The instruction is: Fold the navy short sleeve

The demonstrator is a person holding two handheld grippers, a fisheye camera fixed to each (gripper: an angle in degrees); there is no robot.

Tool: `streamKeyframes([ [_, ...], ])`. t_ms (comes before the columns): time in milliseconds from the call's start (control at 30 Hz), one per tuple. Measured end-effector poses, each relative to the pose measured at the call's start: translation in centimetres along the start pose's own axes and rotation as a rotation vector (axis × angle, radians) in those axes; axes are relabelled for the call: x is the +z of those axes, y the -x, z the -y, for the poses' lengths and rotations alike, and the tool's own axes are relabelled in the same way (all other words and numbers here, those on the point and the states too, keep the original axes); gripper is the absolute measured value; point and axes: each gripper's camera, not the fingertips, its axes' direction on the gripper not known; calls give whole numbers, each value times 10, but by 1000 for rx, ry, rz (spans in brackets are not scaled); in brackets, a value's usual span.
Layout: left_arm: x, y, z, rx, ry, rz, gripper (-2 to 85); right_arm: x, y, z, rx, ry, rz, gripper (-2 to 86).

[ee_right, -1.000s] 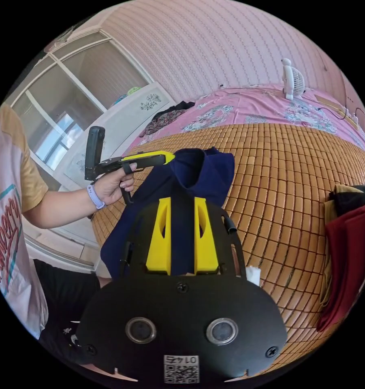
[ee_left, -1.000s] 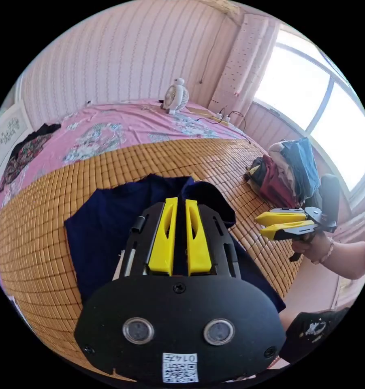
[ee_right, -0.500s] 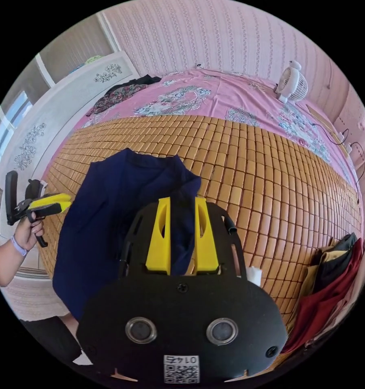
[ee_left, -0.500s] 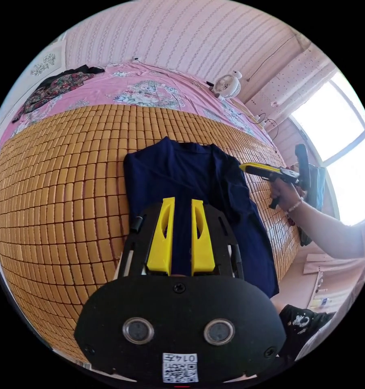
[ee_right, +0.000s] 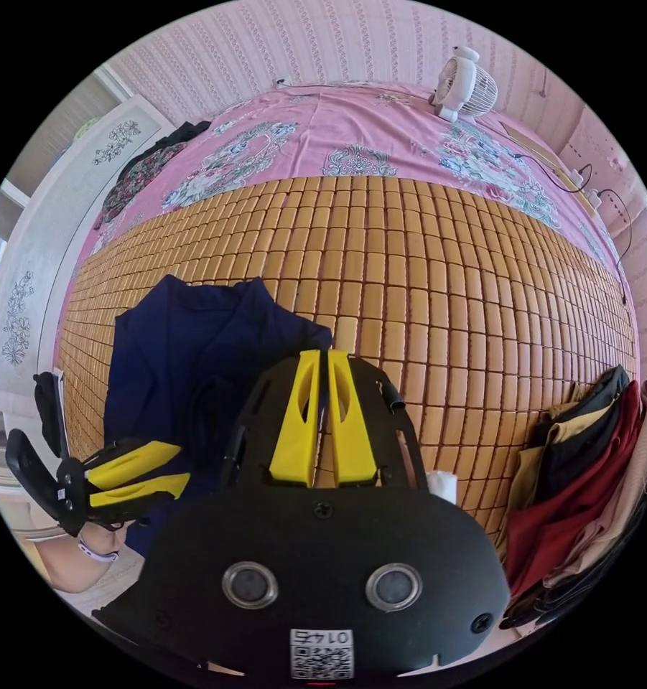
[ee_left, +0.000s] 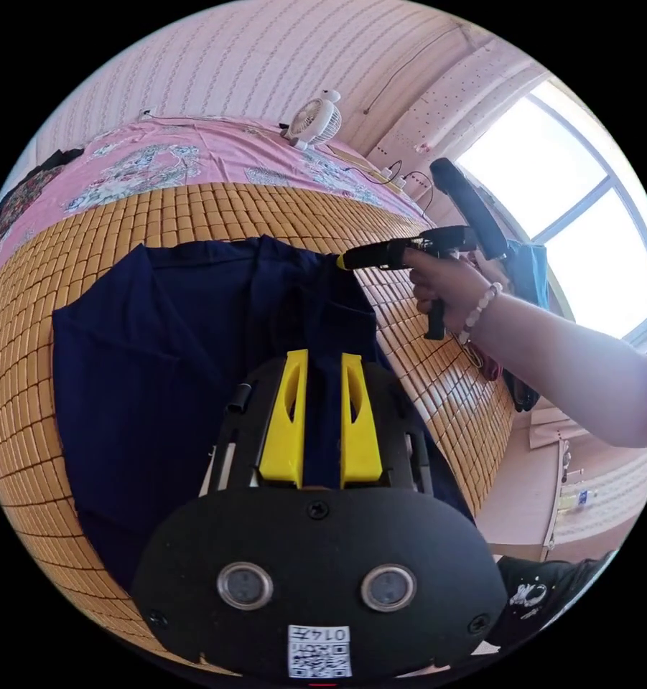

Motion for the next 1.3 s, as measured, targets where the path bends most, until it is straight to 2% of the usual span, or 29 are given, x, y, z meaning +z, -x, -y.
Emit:
streamKeyframes([
  [100,35,4,11,46,196,-21,26,4,-1,7,-22,11,3,-1],
  [200,18,8,5,72,132,-37,-4,7,-4,13,-36,16,7,-1],
  [367,8,21,-21,7,175,-95,-5,11,-11,18,-35,5,41,2],
  [433,4,23,-15,-18,133,-70,4,11,-13,19,-34,-6,54,4],
  [500,6,22,-1,-30,110,-39,49,12,-15,20,-33,-7,62,4],
  [567,16,21,14,-33,136,-16,62,13,-16,21,-34,-10,66,5],
  [633,42,19,24,19,262,28,44,14,-17,22,-45,-8,60,7],
  [767,24,15,19,130,194,16,8,14,-16,26,-73,0,36,10],
  [833,6,14,0,184,140,-78,4,15,-17,28,-84,2,32,14],
  [967,4,31,-30,106,270,-100,12,14,-25,28,-69,-9,56,25],
  [1167,-41,68,-45,18,169,-81,47,9,-41,25,-24,-35,120,50],
  [1300,-48,82,-18,31,99,-33,60,-8,-50,11,29,-91,122,62],
])
